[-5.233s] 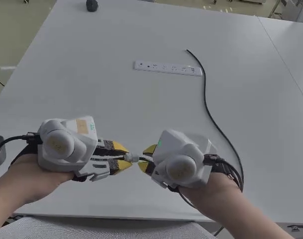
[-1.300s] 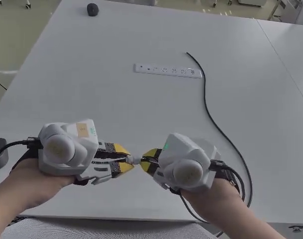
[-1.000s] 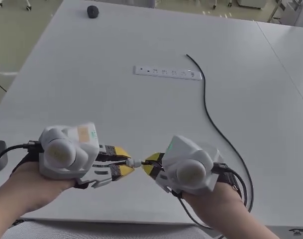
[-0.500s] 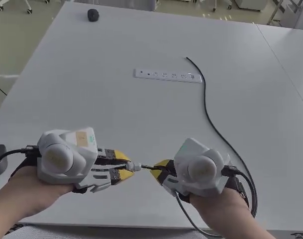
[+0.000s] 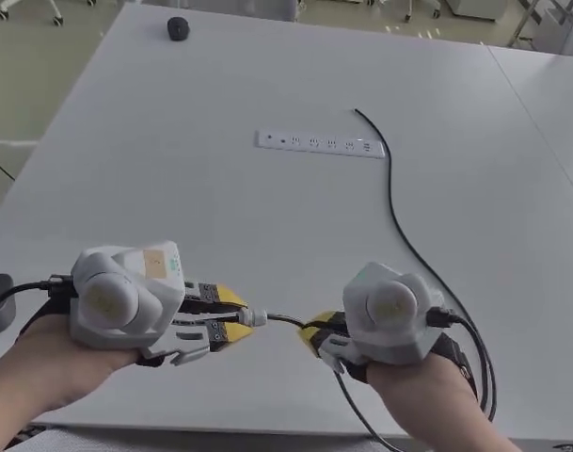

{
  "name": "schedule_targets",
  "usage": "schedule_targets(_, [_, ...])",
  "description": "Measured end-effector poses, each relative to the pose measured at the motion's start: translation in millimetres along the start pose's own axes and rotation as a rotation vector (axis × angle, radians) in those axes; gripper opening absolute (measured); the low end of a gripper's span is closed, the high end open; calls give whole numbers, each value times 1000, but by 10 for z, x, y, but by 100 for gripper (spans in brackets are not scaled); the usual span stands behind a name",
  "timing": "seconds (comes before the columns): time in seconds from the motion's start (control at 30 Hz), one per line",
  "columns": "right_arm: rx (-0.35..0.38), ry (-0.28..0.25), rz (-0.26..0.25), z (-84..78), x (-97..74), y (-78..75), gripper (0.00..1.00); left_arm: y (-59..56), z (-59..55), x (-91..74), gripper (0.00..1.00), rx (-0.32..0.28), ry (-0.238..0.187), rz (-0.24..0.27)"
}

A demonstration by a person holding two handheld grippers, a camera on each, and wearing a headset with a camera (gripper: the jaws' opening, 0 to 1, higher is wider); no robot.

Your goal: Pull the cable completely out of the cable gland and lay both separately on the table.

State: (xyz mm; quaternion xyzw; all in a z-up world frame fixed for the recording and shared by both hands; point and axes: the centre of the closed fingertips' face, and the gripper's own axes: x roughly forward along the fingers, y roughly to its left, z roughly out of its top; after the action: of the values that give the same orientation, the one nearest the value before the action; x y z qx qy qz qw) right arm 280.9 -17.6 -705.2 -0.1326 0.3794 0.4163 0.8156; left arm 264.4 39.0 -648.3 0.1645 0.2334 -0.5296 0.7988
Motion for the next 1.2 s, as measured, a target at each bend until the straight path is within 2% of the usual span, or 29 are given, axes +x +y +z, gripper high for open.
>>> schedule_targets(0.23, [36,11,6,-24,23,-15,0,13,2,13,15,-3,0,-1])
schedule_targets(0.33, [9,10,11,-19,27,-10,0,29,2,17,15,-2,2,-1])
schedule_targets(0.37, [-52,-3,2,3,24,-26,0,37,1,18,15,-2,4,0])
schedule_targets(0.53, [-195,-14,-18,31,12,-24,1,65,-7,21,15,-9,4,5])
schedule_targets(0.57, [-207,-16,-24,36,9,-19,1,75,-16,20,15,-14,5,7])
schedule_targets(0.7, [-225,-34,-29,92,-16,5,13,85,-32,12,15,-15,11,8])
schedule_targets(0.8, [-197,-79,-3,247,-88,84,15,88,-43,11,15,-14,14,10])
schedule_targets(0.83, [-216,-82,-5,306,-120,124,15,87,-41,10,15,-13,13,10])
schedule_targets(0.87, [-271,-96,-4,389,-133,158,15,84,-33,10,15,-20,8,11])
schedule_targets(1.03, [-404,-77,6,495,-92,287,13,68,-37,29,15,-21,6,11])
schedule_targets(1.2, [-499,-46,24,471,10,400,9,72,-22,28,15,-19,3,12])
